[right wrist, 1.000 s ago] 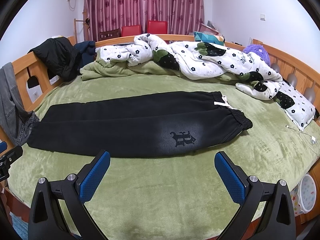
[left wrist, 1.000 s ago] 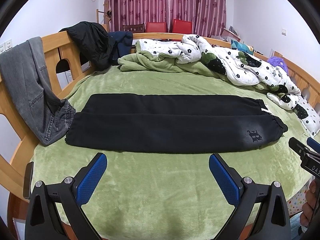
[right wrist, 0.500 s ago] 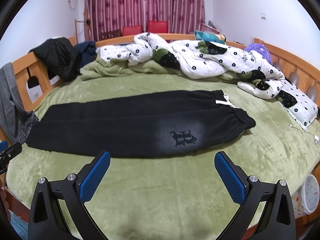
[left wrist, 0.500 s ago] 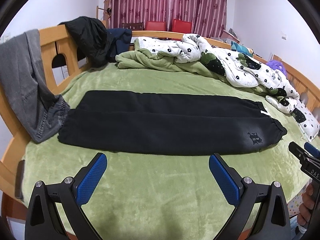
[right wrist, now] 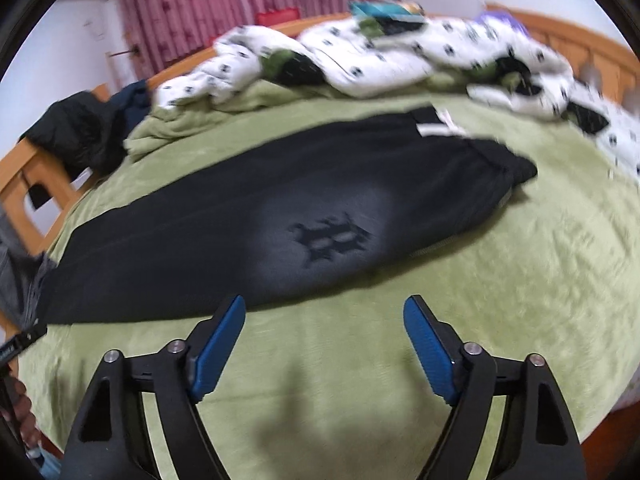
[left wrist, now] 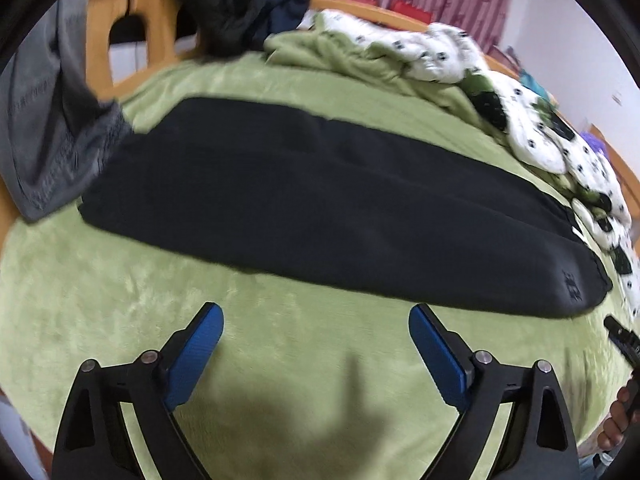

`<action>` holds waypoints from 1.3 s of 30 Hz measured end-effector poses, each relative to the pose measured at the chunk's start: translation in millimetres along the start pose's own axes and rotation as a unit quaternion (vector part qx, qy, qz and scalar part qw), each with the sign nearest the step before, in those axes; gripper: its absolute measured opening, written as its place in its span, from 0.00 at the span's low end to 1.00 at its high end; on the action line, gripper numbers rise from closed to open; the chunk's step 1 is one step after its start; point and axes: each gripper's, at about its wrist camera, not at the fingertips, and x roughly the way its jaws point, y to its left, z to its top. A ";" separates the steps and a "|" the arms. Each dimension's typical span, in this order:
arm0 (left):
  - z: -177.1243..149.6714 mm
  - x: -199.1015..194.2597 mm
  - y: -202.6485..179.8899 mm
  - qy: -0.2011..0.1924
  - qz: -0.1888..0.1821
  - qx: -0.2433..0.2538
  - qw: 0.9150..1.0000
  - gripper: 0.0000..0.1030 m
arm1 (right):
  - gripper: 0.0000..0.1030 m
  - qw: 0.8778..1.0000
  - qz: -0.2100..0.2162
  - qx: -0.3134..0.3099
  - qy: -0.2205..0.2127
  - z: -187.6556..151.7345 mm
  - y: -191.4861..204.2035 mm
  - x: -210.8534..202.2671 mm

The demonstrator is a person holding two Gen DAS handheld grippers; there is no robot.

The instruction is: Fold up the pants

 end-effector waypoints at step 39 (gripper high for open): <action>212.5 129.4 39.7 -0.115 0.023 -0.045 0.992 0.10 | 0.12 0.996 0.060 -0.012 -0.065 189.2 29.7 147.7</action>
